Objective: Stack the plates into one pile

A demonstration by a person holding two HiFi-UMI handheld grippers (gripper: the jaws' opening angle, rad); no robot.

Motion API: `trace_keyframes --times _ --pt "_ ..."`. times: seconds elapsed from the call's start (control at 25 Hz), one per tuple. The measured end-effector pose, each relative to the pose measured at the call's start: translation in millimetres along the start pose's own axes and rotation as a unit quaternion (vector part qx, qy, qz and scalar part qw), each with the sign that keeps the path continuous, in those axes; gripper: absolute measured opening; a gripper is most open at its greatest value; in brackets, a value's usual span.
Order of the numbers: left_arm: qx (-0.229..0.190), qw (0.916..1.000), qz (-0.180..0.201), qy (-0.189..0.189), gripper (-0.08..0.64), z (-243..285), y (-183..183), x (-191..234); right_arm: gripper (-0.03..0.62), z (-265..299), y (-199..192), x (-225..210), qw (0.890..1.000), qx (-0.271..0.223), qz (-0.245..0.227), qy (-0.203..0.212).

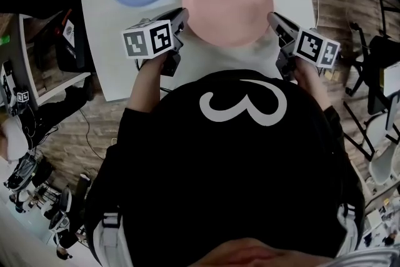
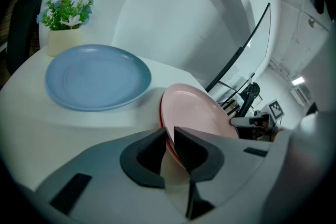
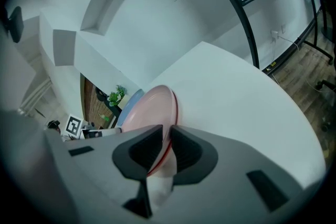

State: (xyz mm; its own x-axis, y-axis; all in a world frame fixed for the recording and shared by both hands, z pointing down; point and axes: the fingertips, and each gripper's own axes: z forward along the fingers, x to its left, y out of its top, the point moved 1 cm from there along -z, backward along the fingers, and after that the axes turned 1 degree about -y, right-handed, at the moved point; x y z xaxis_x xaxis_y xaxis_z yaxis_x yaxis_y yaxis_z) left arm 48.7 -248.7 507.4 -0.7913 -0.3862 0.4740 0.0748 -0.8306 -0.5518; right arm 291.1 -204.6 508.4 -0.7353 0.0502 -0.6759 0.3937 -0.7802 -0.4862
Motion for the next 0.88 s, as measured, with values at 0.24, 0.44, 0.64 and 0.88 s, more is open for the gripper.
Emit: trace_keyframes --times 0.24,0.44,0.64,0.88 --pt "-0.005 1.0 0.006 0.002 0.049 0.1 -0.2 -1.2 0.049 0.3 0.8 0.6 1.0 0.002 -0.011 0.002" --pt "-0.006 0.9999 0.011 0.008 0.049 -1.5 -2.1 -3.2 0.061 -0.3 1.0 2.4 1.0 0.004 -0.019 0.002" --pt "-0.013 0.9999 0.005 0.007 0.049 -1.2 -3.2 -3.4 0.105 0.3 4.0 6.0 1.0 -0.009 -0.018 0.015" --pt "-0.024 0.9997 -0.004 0.005 0.049 -3.1 -4.0 -4.3 0.145 -0.5 4.9 8.8 0.999 -0.022 -0.024 0.021"
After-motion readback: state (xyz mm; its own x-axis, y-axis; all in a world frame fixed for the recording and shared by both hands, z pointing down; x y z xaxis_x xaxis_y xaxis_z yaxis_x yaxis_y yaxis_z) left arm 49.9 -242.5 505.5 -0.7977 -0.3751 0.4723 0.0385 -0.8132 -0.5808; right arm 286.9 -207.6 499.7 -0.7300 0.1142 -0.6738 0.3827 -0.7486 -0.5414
